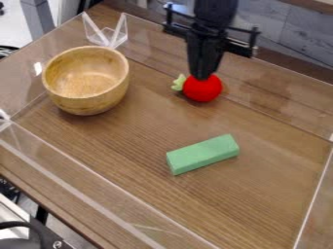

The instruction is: Move the red fruit to the right

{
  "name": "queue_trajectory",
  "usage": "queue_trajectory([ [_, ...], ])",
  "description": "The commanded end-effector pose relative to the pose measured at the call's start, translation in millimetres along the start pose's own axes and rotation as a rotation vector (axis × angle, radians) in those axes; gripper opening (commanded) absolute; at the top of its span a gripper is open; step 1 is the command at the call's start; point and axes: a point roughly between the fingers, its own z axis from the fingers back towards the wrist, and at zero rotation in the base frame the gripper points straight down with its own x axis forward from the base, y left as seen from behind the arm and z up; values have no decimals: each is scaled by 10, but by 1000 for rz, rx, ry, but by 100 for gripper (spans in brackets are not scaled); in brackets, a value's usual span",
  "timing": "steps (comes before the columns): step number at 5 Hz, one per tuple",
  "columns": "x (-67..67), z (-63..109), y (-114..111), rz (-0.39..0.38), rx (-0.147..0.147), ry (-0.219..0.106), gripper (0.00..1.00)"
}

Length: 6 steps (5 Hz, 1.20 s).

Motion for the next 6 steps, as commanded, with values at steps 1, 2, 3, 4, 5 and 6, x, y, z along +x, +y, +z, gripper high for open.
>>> queue_trajectory([
  [1, -160, 109, -233, -32, -7, -30, 0],
  [2, -301, 63, -505, -64, -17, -16, 0],
  [3, -406, -17, -727, -95, -29, -1, 0],
  [4, -519, -254, -920, -174, -32, 11, 100],
  [5, -591, -500, -1038, -232, -31, 28, 0],
  [6, -582, -598, -906, -194, -28, 28, 0],
])
